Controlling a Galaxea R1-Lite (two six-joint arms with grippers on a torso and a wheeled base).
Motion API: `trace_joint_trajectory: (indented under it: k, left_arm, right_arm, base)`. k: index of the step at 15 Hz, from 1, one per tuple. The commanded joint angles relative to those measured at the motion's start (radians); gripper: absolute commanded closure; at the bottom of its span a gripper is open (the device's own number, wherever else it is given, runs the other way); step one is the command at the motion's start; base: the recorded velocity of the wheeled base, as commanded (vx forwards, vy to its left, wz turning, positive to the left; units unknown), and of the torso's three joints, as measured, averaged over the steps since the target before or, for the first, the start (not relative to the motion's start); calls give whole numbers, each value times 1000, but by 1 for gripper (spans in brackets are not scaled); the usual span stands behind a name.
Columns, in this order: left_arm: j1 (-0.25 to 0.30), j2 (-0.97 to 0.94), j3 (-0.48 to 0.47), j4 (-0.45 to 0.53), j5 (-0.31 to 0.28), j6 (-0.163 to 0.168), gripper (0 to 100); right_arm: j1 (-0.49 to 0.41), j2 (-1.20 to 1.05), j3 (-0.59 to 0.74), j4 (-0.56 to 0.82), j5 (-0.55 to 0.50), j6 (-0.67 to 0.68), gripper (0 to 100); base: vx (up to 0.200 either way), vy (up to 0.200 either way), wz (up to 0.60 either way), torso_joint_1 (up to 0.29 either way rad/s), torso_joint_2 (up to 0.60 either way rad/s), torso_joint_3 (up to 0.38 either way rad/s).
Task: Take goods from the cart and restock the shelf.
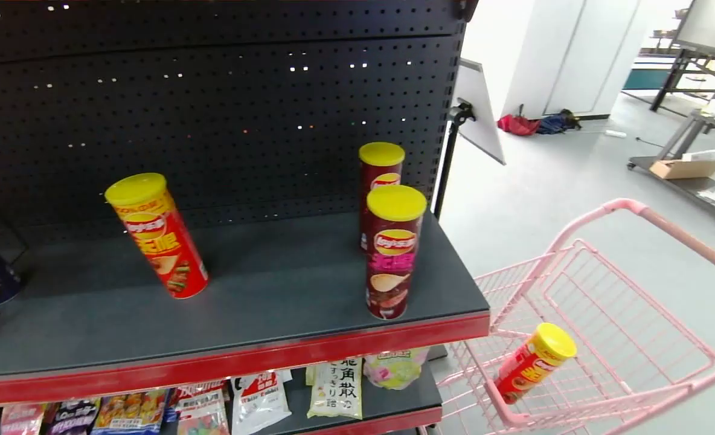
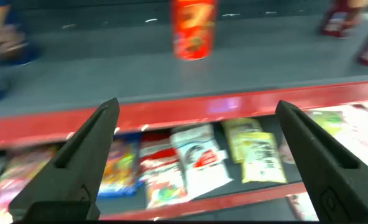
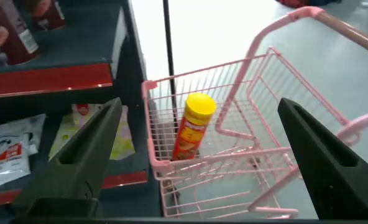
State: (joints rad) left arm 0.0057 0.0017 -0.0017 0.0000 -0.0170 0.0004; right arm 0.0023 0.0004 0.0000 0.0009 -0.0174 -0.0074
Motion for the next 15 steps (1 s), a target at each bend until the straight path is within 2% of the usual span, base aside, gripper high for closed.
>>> trace_joint_trajectory:
  k: [1, 5, 11, 15]
  left_arm:
    - [0, 0, 0, 0, 0, 0, 0]
    - [0, 0, 0, 0, 0, -2, 0]
    - [0, 0, 0, 0, 0, -2, 0]
    - [0, 0, 0, 0, 0, -2, 0]
  right_arm:
    - [1, 0, 0, 1, -1, 0, 0]
    - [1, 0, 0, 1, 1, 0, 0]
    - [1, 0, 0, 1, 1, 0, 0]
    - [1, 0, 0, 1, 1, 0, 0]
  base:
    - [0, 0, -600, -7, -7, 7]
    - [0, 0, -600, 5, 2, 4]
    - [0, 0, 0, 0, 0, 0]
    - [0, 0, 0, -138, 318, 179]
